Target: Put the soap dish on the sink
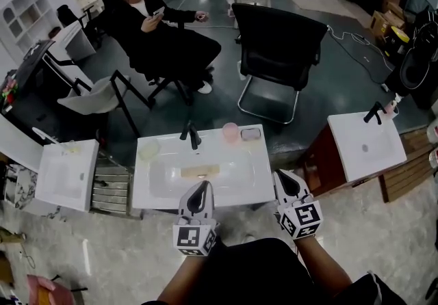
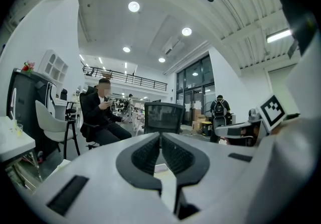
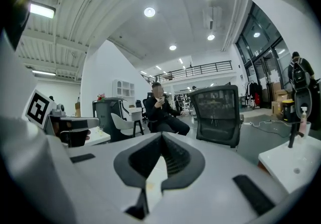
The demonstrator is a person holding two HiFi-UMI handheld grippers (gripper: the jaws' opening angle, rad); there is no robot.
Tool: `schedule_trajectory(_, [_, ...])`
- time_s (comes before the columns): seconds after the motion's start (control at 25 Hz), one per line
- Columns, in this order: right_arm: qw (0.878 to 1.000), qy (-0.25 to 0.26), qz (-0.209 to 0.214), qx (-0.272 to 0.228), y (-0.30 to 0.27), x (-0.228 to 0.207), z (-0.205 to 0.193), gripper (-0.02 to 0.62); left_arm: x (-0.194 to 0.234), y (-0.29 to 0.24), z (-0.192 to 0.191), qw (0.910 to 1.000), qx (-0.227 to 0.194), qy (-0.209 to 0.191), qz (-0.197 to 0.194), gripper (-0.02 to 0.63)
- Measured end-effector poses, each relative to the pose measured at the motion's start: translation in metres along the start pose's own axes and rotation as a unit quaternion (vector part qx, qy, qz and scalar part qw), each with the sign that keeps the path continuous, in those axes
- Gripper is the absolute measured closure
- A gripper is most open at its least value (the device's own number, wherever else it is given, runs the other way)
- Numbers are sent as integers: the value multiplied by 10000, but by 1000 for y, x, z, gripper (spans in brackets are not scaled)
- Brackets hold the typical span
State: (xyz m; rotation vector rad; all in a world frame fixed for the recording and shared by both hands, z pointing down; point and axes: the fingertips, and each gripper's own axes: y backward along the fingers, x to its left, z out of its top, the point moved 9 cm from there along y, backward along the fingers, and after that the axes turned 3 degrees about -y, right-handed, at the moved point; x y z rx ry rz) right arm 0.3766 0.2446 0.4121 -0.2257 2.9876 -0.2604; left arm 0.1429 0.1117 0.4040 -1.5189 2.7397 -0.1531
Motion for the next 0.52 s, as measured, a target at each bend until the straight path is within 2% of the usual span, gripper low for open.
schedule_trajectory(0.32, [9999,-125,105,52,3,7,-13,597,1,13,-11,9998,61,146,121,589])
schedule_trajectory(0.52, [9999,-34,150,34,-3,9,-13,597,5,14,-14,9998,97,101,157,588])
